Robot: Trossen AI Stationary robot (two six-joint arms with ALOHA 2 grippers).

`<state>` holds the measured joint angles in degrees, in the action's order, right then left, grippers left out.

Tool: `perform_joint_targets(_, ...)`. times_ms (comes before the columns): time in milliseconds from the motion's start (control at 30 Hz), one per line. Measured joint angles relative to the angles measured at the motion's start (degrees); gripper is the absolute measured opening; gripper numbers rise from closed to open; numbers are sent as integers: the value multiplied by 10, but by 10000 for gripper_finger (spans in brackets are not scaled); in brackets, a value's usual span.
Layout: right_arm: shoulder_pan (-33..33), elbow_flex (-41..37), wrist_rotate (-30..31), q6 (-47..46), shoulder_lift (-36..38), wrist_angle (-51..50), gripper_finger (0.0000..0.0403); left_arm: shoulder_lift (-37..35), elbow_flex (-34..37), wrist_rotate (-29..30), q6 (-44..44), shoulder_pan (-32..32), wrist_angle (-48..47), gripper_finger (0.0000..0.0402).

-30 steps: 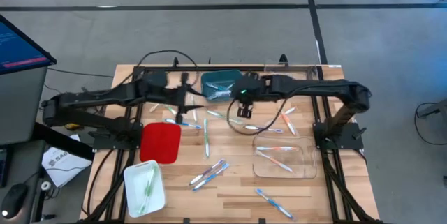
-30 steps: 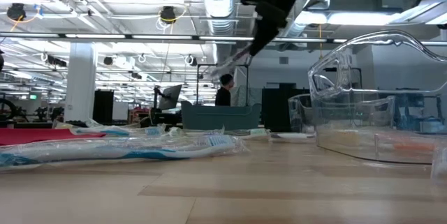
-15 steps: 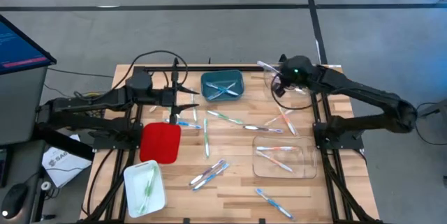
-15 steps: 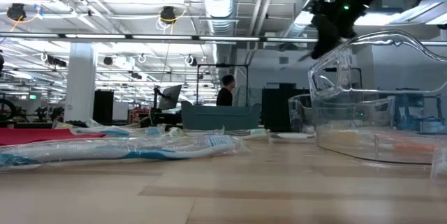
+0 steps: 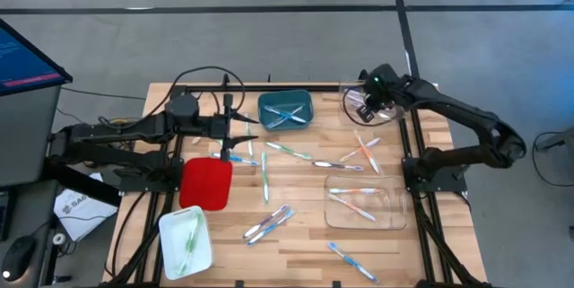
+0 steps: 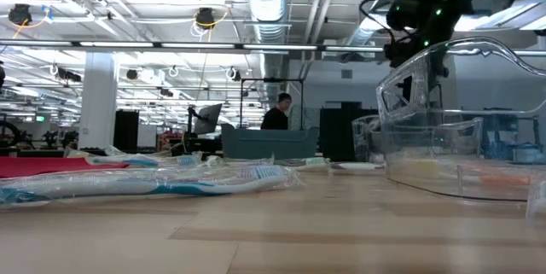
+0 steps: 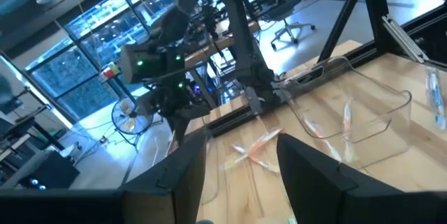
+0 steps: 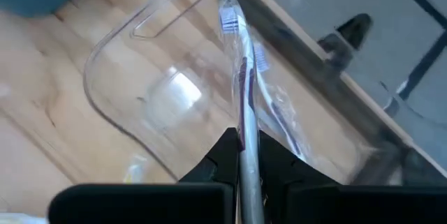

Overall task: Pick & Place Toothbrushes
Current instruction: Put the purple toothbrush into the top transparent bin

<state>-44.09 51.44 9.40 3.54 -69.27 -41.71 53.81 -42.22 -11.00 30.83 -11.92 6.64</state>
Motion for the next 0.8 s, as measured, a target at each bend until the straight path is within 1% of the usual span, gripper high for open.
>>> perform_joint_targets(100,-30,0,-25,28,-29,21,18,0,0,2,-2,0,-2,173)
perform_joint_targets(200,-56,0,-33,38,-54,41,18,0,0,3,-3,0,-4,173)
perform_joint_targets(333,-83,0,-48,41,-89,42,18,0,0,4,-3,0,-6,173)
perform_joint_targets(467,-96,0,-64,55,-135,47,18,0,0,4,-8,0,-7,173)
perform_joint_targets(633,-104,0,-66,61,-184,51,18,0,0,4,-13,0,-7,173)
perform_joint_targets(700,-104,0,-66,61,-202,45,27,0,0,4,-14,0,-7,173)
perform_joint_targets(800,-104,0,-66,70,-224,30,62,0,0,4,-14,0,-7,173)
